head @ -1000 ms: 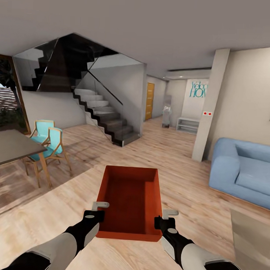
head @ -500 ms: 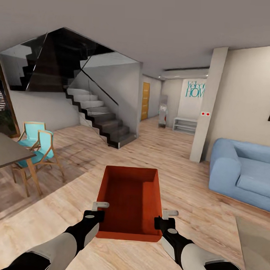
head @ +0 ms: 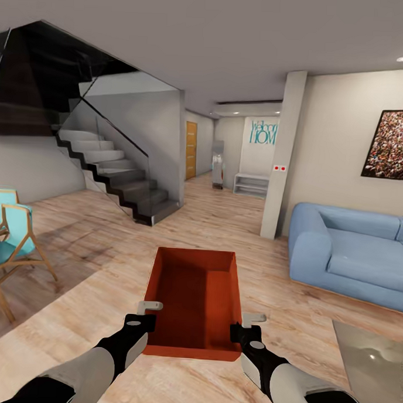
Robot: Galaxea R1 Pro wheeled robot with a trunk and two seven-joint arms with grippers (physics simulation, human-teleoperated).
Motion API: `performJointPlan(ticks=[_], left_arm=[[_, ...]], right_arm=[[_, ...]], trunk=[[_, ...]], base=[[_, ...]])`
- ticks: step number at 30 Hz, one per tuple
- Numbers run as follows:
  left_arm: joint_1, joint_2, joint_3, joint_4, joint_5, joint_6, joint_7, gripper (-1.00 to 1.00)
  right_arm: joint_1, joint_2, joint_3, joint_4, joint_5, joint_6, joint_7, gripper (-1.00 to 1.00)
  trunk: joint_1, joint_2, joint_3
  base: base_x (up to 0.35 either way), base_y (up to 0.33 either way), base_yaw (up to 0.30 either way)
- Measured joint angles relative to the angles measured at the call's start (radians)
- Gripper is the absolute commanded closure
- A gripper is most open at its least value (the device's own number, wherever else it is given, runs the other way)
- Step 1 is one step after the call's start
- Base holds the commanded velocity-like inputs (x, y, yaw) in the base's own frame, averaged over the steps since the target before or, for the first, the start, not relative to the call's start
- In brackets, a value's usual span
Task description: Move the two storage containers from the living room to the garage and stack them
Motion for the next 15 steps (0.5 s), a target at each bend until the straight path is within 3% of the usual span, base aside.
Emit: performJointPlan(ticks=[7, 15], left_arm=[[0.000, 0.000, 0.000, 0.000, 0.000, 0.000, 0.000, 1.00], [0.000, -0.001, 0.000, 0.000, 0.000, 0.000, 0.002, 1.00]], right_arm=[[0.000, 0.000, 0.000, 0.000, 0.000, 0.000, 0.000, 1.00], [0.000, -0.001, -0.001, 0.000, 0.002, 0.000, 0.001, 1.00]], trunk=[[0.000, 0.000, 0.000], [0.000, 0.000, 0.000]], base=[[0.323, 0.089, -0.288], [0.323, 0.089, -0.047]])
